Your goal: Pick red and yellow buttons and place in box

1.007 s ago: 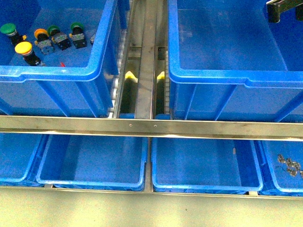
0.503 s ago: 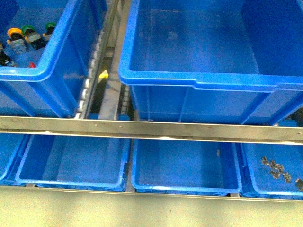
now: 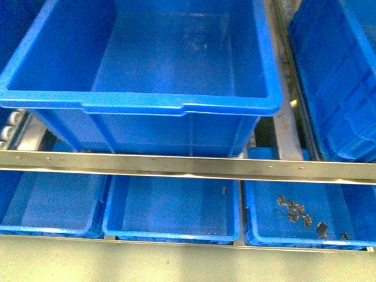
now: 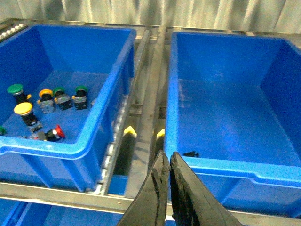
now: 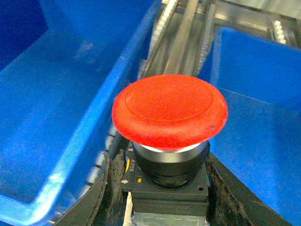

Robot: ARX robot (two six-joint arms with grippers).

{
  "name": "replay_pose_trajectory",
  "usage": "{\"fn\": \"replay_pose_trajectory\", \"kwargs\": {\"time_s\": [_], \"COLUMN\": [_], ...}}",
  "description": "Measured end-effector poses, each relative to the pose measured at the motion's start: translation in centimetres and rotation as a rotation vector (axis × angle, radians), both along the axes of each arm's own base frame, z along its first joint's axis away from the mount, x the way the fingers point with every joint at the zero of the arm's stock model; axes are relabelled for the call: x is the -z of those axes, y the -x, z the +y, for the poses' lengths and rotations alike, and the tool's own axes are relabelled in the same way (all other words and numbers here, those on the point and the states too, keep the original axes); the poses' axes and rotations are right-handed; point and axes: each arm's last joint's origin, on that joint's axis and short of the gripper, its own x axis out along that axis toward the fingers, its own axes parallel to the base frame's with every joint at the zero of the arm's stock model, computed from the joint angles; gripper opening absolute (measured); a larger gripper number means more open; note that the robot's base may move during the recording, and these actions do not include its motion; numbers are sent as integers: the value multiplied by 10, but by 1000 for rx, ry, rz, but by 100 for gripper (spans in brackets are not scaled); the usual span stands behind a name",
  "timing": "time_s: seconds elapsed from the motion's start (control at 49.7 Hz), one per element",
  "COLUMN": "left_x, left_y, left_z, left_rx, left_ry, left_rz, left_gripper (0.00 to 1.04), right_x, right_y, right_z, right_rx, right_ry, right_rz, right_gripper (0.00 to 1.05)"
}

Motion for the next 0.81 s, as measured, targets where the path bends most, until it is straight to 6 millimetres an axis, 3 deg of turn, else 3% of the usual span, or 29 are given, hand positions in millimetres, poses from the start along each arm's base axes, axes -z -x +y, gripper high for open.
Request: {"fn": "replay_pose_trajectory", "kwargs": {"time_s": [0.806], "left_x": [-5], "left_y": [28], "left_z": [0], "left_rx": [1], "left_ry": [0], "left_rz": [-18], "left_gripper": [3], "right_x": [7], "right_y": [-5], "right_z": [1], "right_rx": [-23], "right_ry": [0], "right_rz": [10], "right_gripper": [37]}}
